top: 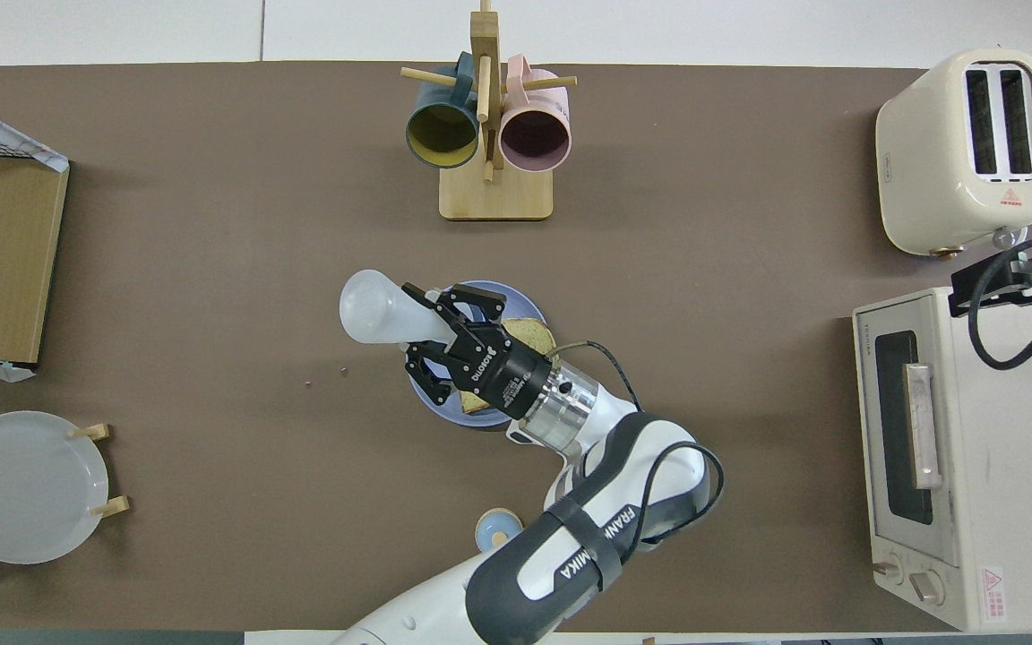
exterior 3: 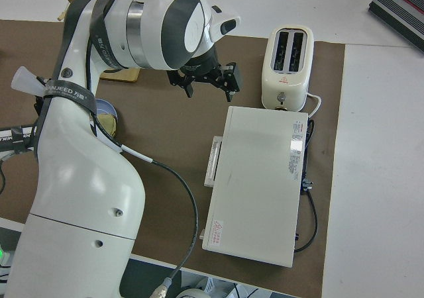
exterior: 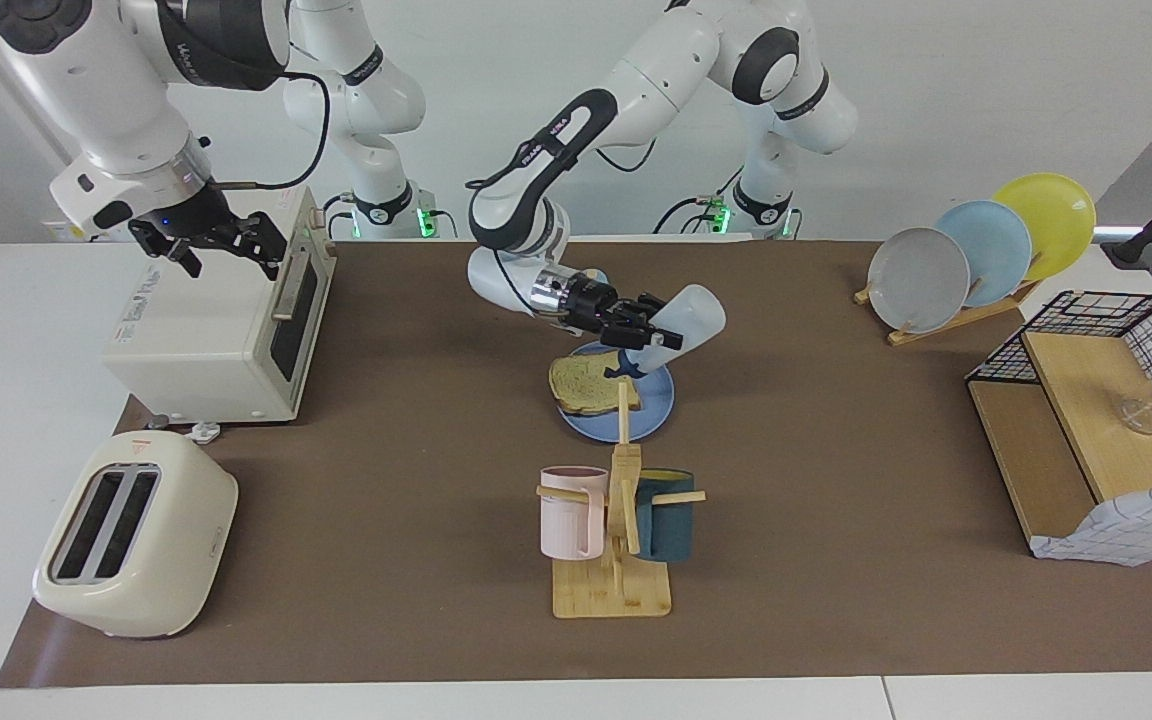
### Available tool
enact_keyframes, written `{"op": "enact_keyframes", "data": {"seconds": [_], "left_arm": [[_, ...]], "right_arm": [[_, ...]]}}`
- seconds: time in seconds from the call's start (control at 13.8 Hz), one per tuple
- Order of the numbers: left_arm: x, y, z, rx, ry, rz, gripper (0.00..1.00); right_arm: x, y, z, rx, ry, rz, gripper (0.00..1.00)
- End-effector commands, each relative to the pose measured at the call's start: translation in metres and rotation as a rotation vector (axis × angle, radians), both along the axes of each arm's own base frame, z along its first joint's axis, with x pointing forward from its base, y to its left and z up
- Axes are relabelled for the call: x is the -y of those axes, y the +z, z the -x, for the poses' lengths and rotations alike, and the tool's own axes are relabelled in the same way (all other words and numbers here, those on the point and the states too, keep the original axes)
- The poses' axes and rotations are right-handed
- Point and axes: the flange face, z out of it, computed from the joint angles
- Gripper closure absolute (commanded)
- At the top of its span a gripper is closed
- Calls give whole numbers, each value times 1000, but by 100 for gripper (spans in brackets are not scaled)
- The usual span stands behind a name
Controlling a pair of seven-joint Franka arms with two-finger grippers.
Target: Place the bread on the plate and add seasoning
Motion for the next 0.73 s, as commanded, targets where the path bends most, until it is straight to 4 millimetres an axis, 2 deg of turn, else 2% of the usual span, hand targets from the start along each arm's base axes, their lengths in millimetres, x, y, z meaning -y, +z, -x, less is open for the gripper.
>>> {"op": "enact_keyframes", "data": {"seconds": [0.0,0.15,0.29,0.51,0.65], "left_arm": [[21,6,33,-14,-7,1,100],[22,7,35,-15,-6,2,100],[13,6,19,-12,8,6,100],[-31,4,-43,-1,71,2,100],[-68,3,-88,16,103,-7,100]], "right_arm": [[0,-1,4,10,19,-16,0],[-3,-1,4,10,24,-16,0],[-2,-1,4,10,22,-16,0],[-1,-1,4,10,21,-16,0],[-2,-1,4,10,22,-16,0]]}}
